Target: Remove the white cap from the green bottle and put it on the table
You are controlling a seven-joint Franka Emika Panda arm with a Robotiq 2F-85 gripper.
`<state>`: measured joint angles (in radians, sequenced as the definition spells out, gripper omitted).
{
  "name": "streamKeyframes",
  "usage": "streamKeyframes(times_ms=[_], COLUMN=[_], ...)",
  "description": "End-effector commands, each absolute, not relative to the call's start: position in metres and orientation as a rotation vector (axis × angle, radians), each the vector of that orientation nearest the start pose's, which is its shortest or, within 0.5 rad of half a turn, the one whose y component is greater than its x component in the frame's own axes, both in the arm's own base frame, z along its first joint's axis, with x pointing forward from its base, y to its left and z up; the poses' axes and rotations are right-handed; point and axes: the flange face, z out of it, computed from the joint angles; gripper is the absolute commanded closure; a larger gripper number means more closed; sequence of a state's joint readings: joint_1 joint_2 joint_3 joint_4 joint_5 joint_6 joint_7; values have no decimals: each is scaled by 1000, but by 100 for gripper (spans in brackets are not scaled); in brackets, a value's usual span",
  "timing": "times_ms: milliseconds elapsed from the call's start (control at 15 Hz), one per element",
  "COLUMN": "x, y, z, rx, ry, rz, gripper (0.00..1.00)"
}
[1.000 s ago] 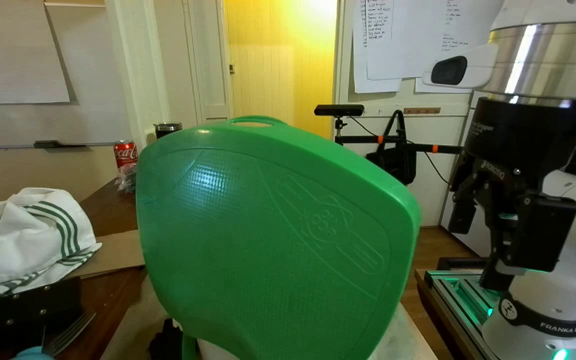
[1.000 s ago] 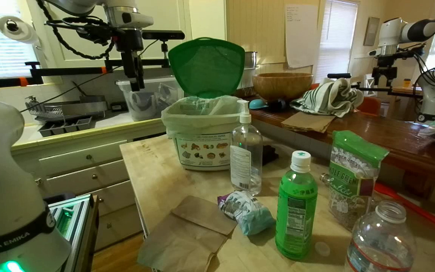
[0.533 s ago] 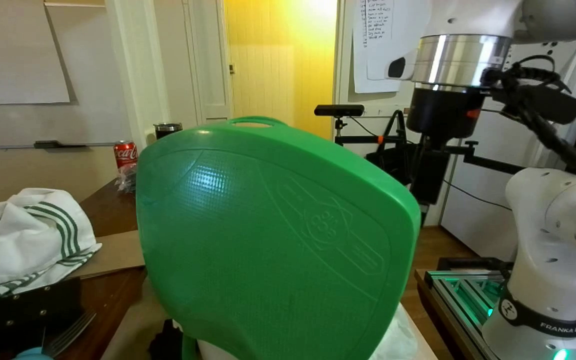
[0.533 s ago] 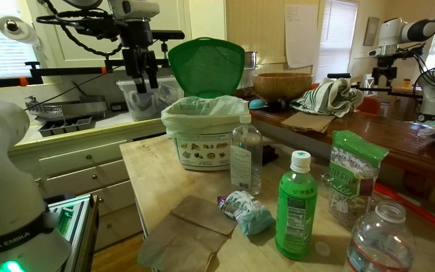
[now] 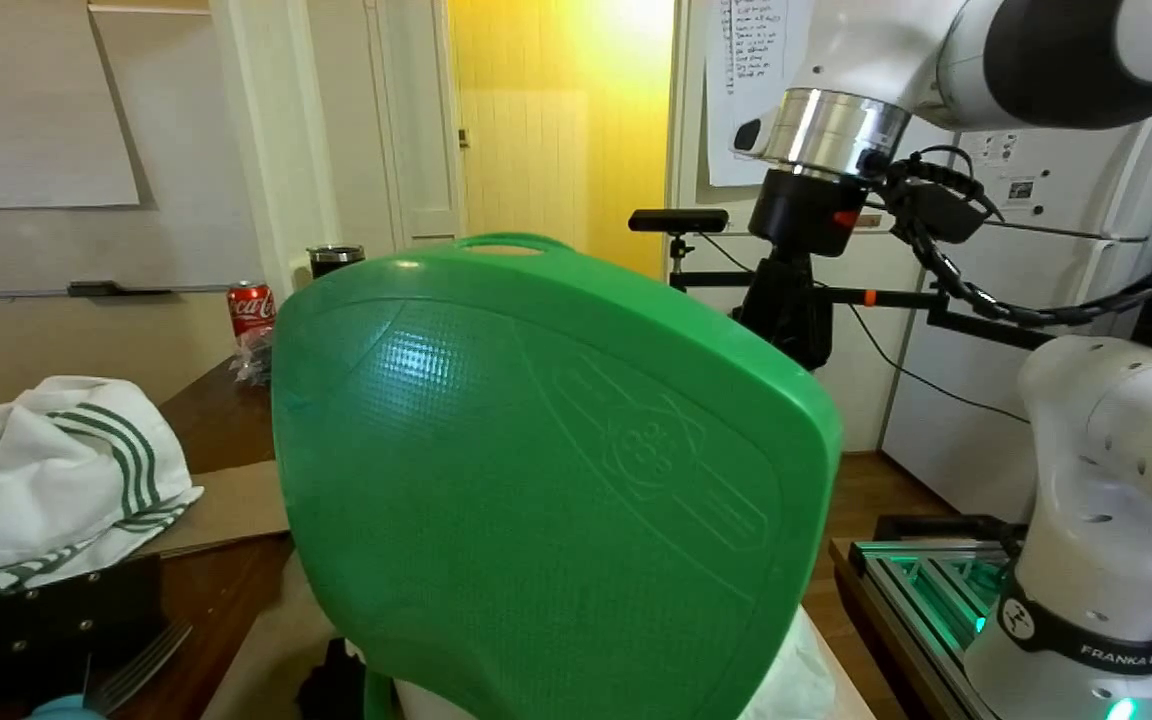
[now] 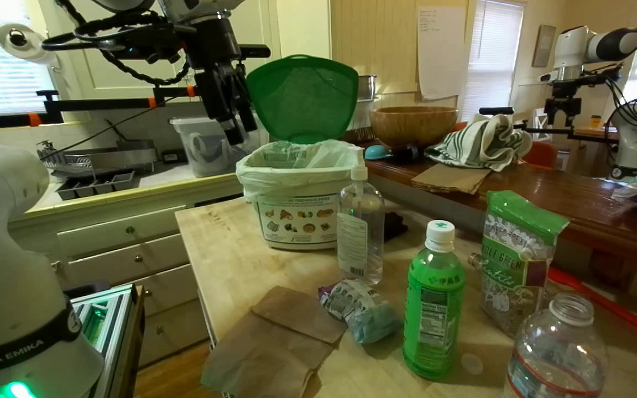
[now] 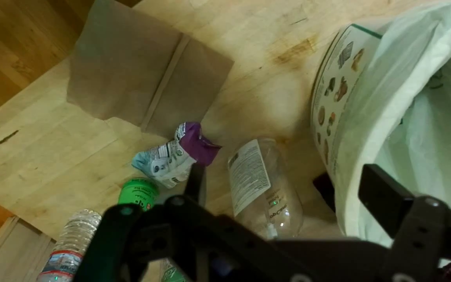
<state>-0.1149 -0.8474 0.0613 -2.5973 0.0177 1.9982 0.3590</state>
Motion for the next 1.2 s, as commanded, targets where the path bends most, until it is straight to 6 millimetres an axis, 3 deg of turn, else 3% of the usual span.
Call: streamKeyframes(times_ms=[0, 533, 600, 867, 1133], x=[322, 319, 322, 333, 350], y=[-22, -20, -33, -76, -113], z=[531, 534, 534, 538, 529], rx=[-3043, -3077, -3093, -3129, -3085], ry=[686, 671, 753, 817, 752], rz=[-374, -402, -455, -566, -670], gripper=[0, 0, 0, 0, 0])
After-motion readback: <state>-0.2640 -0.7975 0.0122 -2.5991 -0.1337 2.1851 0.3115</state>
